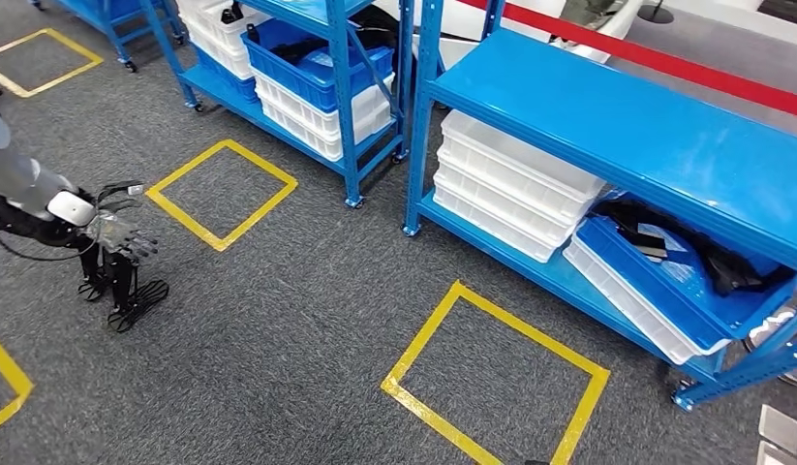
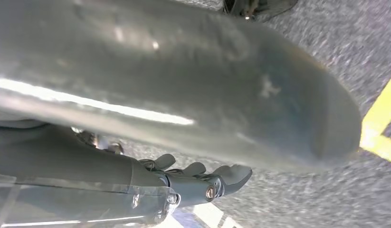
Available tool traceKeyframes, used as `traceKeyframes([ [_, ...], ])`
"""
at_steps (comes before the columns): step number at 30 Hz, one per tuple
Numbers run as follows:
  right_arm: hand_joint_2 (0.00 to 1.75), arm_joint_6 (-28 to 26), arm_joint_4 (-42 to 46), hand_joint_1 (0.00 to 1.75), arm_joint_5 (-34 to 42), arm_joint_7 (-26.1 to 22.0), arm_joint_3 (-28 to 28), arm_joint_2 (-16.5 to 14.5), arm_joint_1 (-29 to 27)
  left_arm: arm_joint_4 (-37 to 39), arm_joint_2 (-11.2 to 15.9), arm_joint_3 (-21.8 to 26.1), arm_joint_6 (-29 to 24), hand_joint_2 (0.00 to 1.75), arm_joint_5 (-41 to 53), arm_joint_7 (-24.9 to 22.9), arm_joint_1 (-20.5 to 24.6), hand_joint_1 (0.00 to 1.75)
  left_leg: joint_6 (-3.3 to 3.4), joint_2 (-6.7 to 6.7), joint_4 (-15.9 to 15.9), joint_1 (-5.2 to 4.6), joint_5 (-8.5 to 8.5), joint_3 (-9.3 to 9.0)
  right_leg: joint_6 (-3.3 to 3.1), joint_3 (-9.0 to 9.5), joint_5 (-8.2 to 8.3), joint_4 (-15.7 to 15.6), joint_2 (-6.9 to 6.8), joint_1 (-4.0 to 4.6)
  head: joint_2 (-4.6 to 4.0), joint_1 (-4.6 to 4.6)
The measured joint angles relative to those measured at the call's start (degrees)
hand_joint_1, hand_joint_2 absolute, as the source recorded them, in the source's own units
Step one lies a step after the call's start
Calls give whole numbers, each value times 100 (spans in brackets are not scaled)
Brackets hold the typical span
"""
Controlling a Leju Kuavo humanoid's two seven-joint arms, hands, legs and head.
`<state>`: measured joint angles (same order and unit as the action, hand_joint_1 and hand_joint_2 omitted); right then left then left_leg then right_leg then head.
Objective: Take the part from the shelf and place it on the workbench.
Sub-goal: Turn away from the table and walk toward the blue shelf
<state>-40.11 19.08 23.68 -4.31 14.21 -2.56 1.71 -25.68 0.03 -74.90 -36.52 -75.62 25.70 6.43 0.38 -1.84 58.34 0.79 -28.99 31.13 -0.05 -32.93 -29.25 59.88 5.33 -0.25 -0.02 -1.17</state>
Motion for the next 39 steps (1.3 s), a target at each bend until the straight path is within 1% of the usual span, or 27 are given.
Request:
traceKeyframes([
  [2,0,-2,0,0,4,50,2,5,4,0,1,0,-3,0,9,-5,1,0,57,256,-60,25,9,-33,78,-338,-300,683,-322,-19,0,-105],
  [3,0,-1,1,0,12,91,7,4,-1,0,1,0,-5,0,11,-8,-1,0,57,387,-62,27,-12,-50,110,-451,-332,886,-452,-39,0,-172],
  [4,0,-1,2,0,21,132,15,4,-8,0,0,0,-7,0,11,-10,-6,0,43,519,-61,31,-40,-77,136,-466,-260,899,-556,-61,0,-224],
  [6,0,1,5,0,39,184,41,2,-20,0,-1,0,-9,0,14,-11,-4,0,-23,663,-54,25,-96,-138,126,-148,53,231,-789,-50,0,-286],
  [8,0,2,11,0,57,204,67,-6,-17,0,-1,0,-11,0,9,-10,9,0,-94,746,-55,-2,-135,-184,58,-13,91,-75,-897,-8,0,-275],
  [10,0,2,16,0,83,219,83,-11,-29,-1,-4,0,-20,0,-2,-10,24,0,-159,818,-69,-6,-163,-233,-30,-13,75,-85,-791,8,0,-220],
  [12,0,2,20,0,99,229,90,-9,-41,-2,-9,0,-30,0,-10,-9,34,0,-225,674,75,19,-290,-232,-106,13,86,-115,-686,-6,0,-180],
  [13,0,2,23,0,102,232,93,-8,-37,-2,-10,0,-33,0,-13,-7,35,0,-247,536,310,28,-437,-144,-141,27,96,-130,-630,-14,0,-153],
  [15,0,2,27,0,102,232,104,-11,-28,-2,-10,0,-36,0,-21,-4,22,0,-255,295,1065,28,-801,215,-185,29,95,-131,-509,-2,0,-79],
  [16,0,2,28,0,102,232,113,-16,-27,-2,-10,0,-36,0,-25,-4,10,0,-251,257,1412,21,-914,402,-196,32,91,-128,-435,9,0,-52],
  [17,0,2,30,0,102,232,122,-20,-31,-2,-10,0,-37,0,-32,-4,0,0,-241,240,1596,13,-918,520,-202,40,87,-124,-357,19,0,-32],
  [18,0,2,31,0,103,232,128,-22,-36,-2,-10,0,-37,0,-37,-4,-6,0,-220,229,1565,6,-804,543,-204,51,83,-120,-276,27,0,-15],
  [19,0,2,31,0,103,232,133,-22,-40,-2,-10,0,-37,0,-42,-4,-7,0,-190,200,1318,-2,-592,468,-203,68,79,-117,-194,34,0,-2],
  [21,0,2,32,0,105,232,139,-27,-38,-1,-8,1,-33,0,-35,-4,-7,0,-117,-35,554,-7,-153,201,-184,80,63,-99,-46,44,0,18],
  [22,0,2,34,0,109,232,145,-31,-30,-1,-6,1,-25,0,-24,-3,-8,0,-94,-152,262,-7,-35,102,-167,69,58,-86,22,45,0,25],
  [23,0,2,37,0,114,231,153,-35,-26,0,-4,1,-15,0,-12,-2,-9,0,-80,-239,99,-12,3,52,-145,49,56,-79,81,38,0,29],
  [24,0,2,38,0,119,229,161,-38,-27,0,-3,1,-2,0,-2,-1,-8,0,-70,-239,50,-17,-13,38,-116,31,59,-78,142,30,0,31],
  [26,0,0,39,0,124,226,171,-35,-45,1,-6,0,20,0,4,3,-2,0,-32,-122,-10,-5,3,6,-56,16,56,-81,203,14,0,33],
  [28,0,-3,39,0,126,223,176,-30,-51,2,-10,0,33,0,7,8,11,0,22,17,-81,30,30,-33,1,-84,-111,164,-24,29,0,-18],
  [30,0,-3,39,0,126,221,180,-28,-35,2,-12,0,39,0,7,13,8,0,49,172,-100,33,28,-47,57,-397,-457,818,-347,17,0,-107],
  [31,0,-3,40,0,126,221,181,-28,-28,3,-12,0,40,0,6,14,0,0,51,257,-98,33,19,-49,85,-580,-595,1175,-425,-3,0,-141],
  [32,0,-2,40,0,126,221,183,-28,-29,3,-12,0,42,0,5,14,-6,0,46,337,-95,34,6,-55,110,-700,-642,1403,-467,-25,0,-162],
  [33,0,-2,40,0,126,221,183,-28,-36,4,-12,0,42,0,5,14,-9,0,36,412,-93,39,-8,-66,130,-715,-578,1426,-495,-47,0,-181],
  [34,0,-2,40,0,126,221,184,-27,-45,4,-13,0,43,0,5,14,-8,0,18,478,-90,48,-26,-86,145,-615,-415,1218,-529,-66,0,-202],
  [36,0,-2,39,0,126,221,184,-27,-48,5,-13,0,45,0,6,14,-4,0,-42,592,-82,57,-75,-143,156,-228,-53,449,-700,-68,0,-252],
  [38,0,-1,44,0,126,220,186,-32,-35,6,-13,0,46,0,7,14,10,0,-118,672,-69,39,-122,-190,107,-7,76,-23,-832,-46,0,-267],
  [39,0,-1,46,0,126,220,187,-34,-34,7,-12,0,46,0,8,14,21,0,-155,704,-74,27,-134,-209,65,0,47,-62,-838,-26,0,-248],
])
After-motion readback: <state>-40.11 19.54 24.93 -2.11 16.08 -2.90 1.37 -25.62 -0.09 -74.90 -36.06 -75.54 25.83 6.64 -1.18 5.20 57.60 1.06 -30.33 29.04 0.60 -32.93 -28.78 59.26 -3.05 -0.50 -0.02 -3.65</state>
